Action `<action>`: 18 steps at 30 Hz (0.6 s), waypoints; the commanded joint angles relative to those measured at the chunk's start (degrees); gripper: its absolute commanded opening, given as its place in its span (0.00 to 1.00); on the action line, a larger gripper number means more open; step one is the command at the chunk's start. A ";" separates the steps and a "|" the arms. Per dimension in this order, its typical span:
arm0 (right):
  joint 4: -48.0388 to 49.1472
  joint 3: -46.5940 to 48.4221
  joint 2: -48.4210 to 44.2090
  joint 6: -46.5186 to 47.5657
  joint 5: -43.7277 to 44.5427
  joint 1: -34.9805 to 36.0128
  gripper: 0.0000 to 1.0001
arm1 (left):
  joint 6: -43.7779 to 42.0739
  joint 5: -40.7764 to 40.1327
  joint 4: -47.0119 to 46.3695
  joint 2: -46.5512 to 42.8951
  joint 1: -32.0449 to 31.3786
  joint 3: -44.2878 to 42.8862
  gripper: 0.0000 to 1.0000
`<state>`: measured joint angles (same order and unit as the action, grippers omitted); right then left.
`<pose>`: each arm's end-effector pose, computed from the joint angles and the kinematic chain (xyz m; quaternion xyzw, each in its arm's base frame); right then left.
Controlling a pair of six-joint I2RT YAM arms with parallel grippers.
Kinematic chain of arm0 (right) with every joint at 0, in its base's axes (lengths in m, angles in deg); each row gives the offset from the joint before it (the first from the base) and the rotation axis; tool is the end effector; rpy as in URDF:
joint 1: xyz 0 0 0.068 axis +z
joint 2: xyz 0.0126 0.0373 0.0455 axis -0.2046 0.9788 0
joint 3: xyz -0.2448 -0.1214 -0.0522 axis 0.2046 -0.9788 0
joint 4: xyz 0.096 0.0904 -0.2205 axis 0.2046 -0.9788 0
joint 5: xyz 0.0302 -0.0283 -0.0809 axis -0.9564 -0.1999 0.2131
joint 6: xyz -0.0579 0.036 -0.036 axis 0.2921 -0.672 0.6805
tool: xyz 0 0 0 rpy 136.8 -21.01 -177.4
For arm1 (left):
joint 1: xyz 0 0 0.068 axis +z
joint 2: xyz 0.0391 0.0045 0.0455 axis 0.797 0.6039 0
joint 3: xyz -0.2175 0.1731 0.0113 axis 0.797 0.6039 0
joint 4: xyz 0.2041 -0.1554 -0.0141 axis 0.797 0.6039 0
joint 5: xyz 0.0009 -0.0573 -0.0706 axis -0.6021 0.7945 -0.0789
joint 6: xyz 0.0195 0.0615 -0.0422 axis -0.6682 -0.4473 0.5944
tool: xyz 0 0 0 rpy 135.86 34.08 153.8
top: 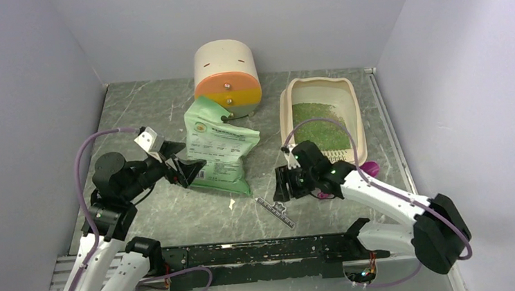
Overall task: Fill the litter box with clean litter
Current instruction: Place the clamp at the center of the board.
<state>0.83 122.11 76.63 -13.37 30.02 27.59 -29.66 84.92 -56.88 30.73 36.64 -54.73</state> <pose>0.1591 0.1541 0.1706 -0.1525 0.9357 0.2669 0.1731 0.1396 -0.0763 0.3381 0.2290 0.6940 -0.3366 0.5938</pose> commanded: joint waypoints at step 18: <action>20.98 27.50 17.76 4.29 6.27 -8.38 0.91 | -0.54 -12.19 8.66 -6.16 0.39 -3.21 0.95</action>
<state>15.91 145.81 87.36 -10.66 43.88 22.30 -29.74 75.77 -50.83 25.62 36.64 -55.36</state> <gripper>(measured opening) 0.904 0.952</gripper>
